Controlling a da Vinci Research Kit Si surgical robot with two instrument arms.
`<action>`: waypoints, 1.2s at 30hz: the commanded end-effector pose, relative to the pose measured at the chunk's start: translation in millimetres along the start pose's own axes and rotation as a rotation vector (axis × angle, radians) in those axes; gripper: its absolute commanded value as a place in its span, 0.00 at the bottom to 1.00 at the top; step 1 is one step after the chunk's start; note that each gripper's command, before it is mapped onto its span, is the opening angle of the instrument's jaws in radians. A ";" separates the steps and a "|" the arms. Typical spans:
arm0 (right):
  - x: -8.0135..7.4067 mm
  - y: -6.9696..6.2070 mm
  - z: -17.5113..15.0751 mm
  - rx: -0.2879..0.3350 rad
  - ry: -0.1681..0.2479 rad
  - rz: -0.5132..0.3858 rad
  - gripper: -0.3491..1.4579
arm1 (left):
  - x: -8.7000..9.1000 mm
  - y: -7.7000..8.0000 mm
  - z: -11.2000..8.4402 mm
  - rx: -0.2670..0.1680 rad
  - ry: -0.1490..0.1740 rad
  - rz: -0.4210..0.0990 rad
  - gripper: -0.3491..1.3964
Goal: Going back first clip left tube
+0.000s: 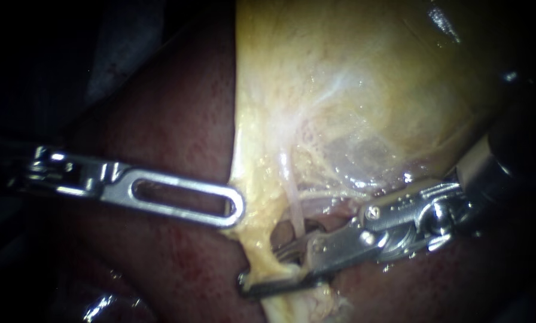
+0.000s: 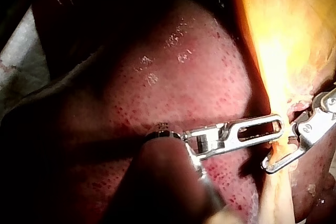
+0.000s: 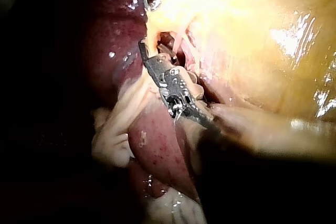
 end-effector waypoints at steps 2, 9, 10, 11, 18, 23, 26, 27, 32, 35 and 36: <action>0.0 0.0 0.0 0.000 0.000 0.000 0.00 | 0.0 0.0 0.0 -0.001 0.000 0.000 0.00; 0.1 -0.1 0.1 0.001 0.000 0.000 0.00 | 0.0 0.0 0.0 -0.001 0.000 0.000 0.00; 0.1 -0.1 0.1 0.001 0.000 0.000 0.00 | 0.0 0.0 0.0 -0.001 0.000 0.000 0.00; 0.1 -0.1 0.1 0.001 0.000 0.000 0.00 | 0.0 0.0 0.0 -0.001 0.000 0.000 0.00; 0.2 -0.1 0.1 0.004 -0.001 0.006 0.35 | 0.0 0.0 0.0 -0.001 0.000 0.000 0.00; 0.3 -0.1 -0.1 -0.052 0.020 -0.028 0.45 | 0.0 0.0 0.0 -0.001 0.000 0.000 0.00; 0.6 0.0 -0.3 -0.060 0.024 -0.048 0.47 | 0.0 0.0 0.0 -0.001 0.000 0.000 0.00; 0.7 0.0 -0.4 -0.063 0.025 -0.047 0.47 | 0.0 0.0 0.0 -0.001 0.000 0.000 0.00; 1.2 0.0 -0.9 -0.071 0.030 -0.060 0.48 | 0.0 0.0 0.0 -0.001 0.000 0.000 0.00; 1.1 0.0 -1.0 -0.070 0.030 -0.060 0.48 | 0.0 0.0 0.0 -0.001 0.000 0.000 0.00; 1.1 -0.1 -1.1 -0.070 0.030 -0.061 0.48 | 0.0 0.0 0.0 -0.001 0.000 0.000 0.00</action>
